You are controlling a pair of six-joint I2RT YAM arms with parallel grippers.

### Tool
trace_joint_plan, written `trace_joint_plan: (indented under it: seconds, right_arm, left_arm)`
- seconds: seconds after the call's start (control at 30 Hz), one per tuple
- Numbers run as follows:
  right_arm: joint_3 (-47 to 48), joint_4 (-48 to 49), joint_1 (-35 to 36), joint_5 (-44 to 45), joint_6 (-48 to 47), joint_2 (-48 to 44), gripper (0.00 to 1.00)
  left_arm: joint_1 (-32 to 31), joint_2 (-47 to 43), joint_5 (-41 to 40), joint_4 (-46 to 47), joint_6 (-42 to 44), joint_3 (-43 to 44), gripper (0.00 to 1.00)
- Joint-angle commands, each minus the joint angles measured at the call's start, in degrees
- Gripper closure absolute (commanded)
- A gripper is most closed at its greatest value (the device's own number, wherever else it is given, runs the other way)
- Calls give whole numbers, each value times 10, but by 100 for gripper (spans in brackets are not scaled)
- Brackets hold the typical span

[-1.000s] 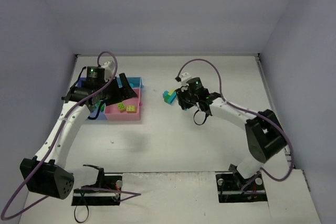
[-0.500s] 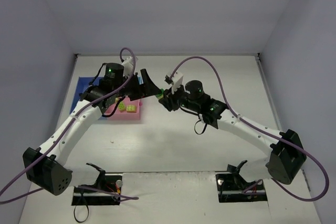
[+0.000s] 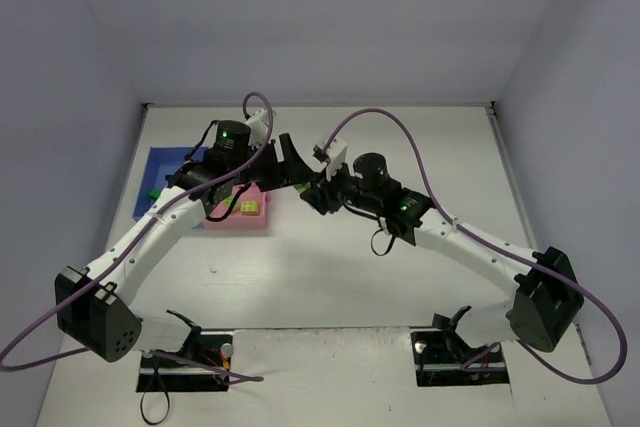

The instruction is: Sort the legos into containers by color

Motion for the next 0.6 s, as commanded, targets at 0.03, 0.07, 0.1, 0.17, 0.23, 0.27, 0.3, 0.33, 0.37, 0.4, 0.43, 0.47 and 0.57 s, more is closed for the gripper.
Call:
trace_joint_plan:
  seconds: [0.03, 0.07, 0.1, 0.17, 0.23, 0.27, 0.3, 0.33, 0.37, 0.4, 0.43, 0.47, 0.57]
  right_arm:
    - [19, 56, 2, -16, 3, -34, 100]
    - [18, 56, 2, -15, 3, -34, 100]
    - [17, 56, 3, -14, 3, -36, 100]
    - [12, 56, 2, -13, 3, -39, 100]
    - [11, 57, 2, -11, 3, -42, 100]
    - [10, 57, 2, -9, 3, -43, 100]
    - [9, 56, 2, -8, 3, -44, 100]
    - [8, 56, 2, -7, 3, -44, 100]
    - [7, 57, 3, -5, 2, -45, 100]
    - [6, 57, 3, -5, 3, -45, 100]
    - [4, 58, 2, -3, 2, -45, 100]
    - [0, 57, 1, 1, 1, -46, 100]
    - [-11, 57, 0, 6, -1, -51, 100]
  left_arm:
    - [-4, -5, -12, 41, 5, 27, 40]
    - [-4, -5, -12, 43, 4, 27, 43]
    - [-4, -5, -8, 50, 4, 26, 47]
    - [-4, -5, -4, 52, 1, 24, 54]
    - [-4, -3, 0, 53, -3, 22, 71]
    - [-4, -3, 5, 54, -3, 20, 77]
    - [-4, -2, 10, 57, -5, 19, 80]
    - [-4, -1, 14, 61, -7, 18, 83]
    - [-4, -1, 21, 64, -10, 16, 92]
    - [-4, -1, 24, 65, -11, 13, 96]
    - [-4, -1, 25, 65, -11, 12, 100]
    - [-4, -1, 25, 62, -11, 12, 100]
    - [-3, -1, 20, 54, -8, 15, 100]
